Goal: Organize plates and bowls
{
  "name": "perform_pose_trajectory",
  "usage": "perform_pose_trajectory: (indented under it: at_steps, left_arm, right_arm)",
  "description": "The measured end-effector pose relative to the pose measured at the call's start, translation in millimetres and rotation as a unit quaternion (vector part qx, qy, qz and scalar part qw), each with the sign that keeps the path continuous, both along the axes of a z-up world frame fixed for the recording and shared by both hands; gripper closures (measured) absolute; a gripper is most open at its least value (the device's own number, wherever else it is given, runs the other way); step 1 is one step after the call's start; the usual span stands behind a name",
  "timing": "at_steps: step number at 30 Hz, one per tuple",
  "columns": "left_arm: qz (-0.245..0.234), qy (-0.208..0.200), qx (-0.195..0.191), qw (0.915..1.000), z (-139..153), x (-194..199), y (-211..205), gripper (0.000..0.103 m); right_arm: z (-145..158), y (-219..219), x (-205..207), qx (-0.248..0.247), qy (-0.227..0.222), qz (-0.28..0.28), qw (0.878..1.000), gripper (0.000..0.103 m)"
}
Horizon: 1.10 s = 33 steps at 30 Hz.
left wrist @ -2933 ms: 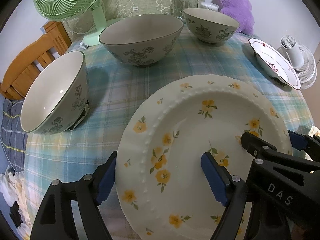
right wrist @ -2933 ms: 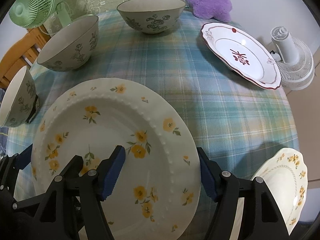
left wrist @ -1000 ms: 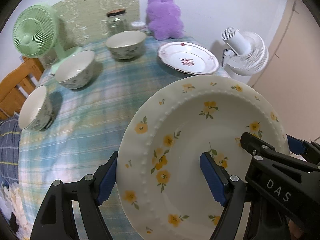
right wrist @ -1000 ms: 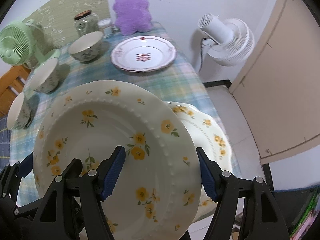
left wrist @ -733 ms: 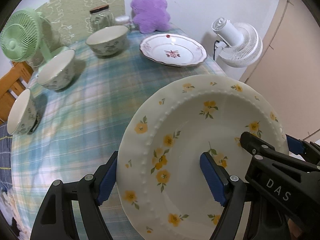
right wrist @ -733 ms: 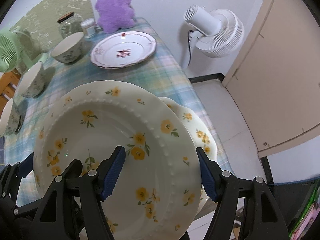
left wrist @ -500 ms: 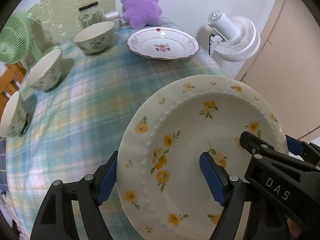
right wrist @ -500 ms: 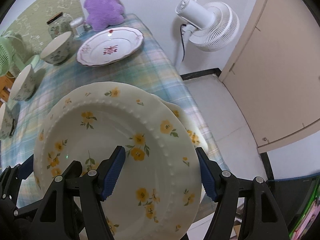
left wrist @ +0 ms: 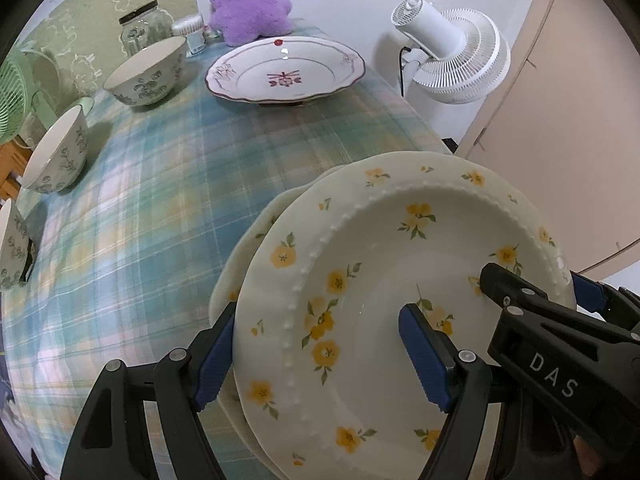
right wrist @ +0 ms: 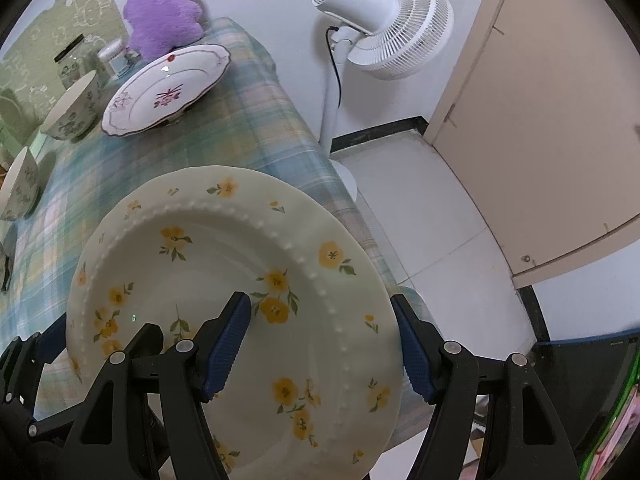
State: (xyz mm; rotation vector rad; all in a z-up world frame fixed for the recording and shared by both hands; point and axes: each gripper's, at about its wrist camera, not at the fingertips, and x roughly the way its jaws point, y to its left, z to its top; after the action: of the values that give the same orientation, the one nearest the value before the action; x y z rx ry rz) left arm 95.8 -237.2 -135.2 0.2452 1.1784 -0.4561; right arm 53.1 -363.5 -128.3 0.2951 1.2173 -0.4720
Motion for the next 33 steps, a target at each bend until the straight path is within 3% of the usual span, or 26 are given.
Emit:
perform_pose_trajectory:
  at_steps: [17, 26, 33]
  left_arm:
    - [-0.001, -0.023, 0.03, 0.9993, -10, -3, -12, 0.021]
    - [-0.006, 0.01, 0.048, 0.9988, -10, -5, -10, 0.016]
    - [-0.017, 0.004, 0.064, 0.9978, -9, -12, -9, 0.016]
  right_arm:
    - [-14, -5, -2, 0.001, -0.002, -0.021, 1.0, 0.03]
    - [-8, 1, -8, -0.004, 0.0, -0.018, 1.0, 0.03]
    - [-1, 11, -16, -0.008, 0.0, -0.019, 1.0, 0.03]
